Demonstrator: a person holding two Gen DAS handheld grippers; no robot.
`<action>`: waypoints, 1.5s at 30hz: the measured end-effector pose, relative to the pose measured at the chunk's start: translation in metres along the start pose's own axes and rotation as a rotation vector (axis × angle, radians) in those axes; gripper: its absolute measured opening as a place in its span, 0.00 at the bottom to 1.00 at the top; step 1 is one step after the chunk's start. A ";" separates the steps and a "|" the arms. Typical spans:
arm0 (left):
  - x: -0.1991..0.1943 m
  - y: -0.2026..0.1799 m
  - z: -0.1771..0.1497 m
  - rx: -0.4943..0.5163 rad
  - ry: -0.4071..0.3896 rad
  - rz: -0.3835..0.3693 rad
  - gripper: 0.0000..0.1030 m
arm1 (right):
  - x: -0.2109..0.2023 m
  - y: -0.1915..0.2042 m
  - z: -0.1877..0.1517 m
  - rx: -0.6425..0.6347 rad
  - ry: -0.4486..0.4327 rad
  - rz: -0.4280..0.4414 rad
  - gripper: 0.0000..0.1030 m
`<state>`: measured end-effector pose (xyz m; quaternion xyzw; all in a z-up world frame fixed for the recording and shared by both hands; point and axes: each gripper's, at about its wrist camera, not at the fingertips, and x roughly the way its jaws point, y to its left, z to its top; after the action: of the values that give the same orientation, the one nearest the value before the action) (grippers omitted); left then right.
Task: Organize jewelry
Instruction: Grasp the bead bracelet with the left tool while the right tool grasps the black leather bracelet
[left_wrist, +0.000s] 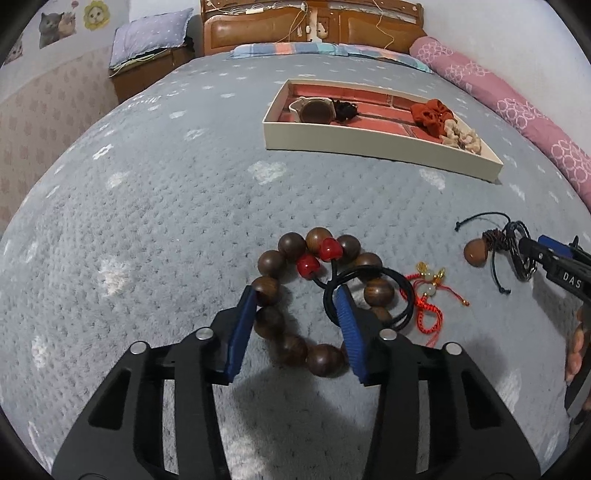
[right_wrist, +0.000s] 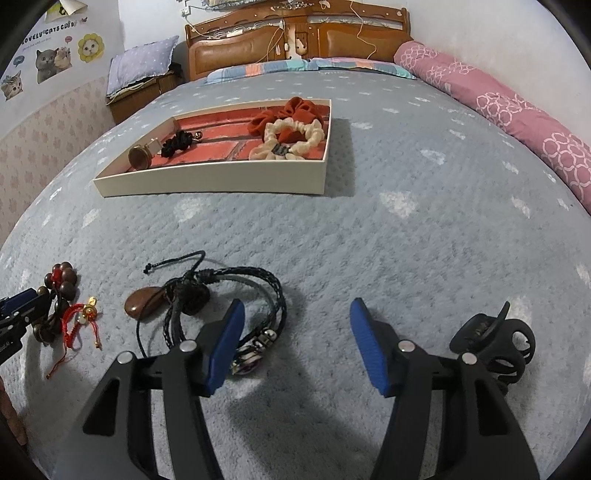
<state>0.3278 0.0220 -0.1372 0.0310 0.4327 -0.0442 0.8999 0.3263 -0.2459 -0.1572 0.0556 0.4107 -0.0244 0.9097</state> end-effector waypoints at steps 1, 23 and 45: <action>-0.001 0.001 0.000 -0.004 0.000 -0.001 0.38 | 0.000 0.000 0.000 0.001 -0.001 0.000 0.57; -0.021 -0.033 -0.017 0.087 -0.046 -0.104 0.53 | -0.002 -0.001 0.000 0.008 -0.007 0.008 0.57; -0.005 -0.027 -0.007 0.053 -0.041 -0.176 0.10 | 0.003 0.012 0.000 -0.029 0.031 0.051 0.11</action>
<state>0.3163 -0.0043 -0.1382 0.0158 0.4137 -0.1351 0.9002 0.3292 -0.2343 -0.1584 0.0530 0.4236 0.0055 0.9043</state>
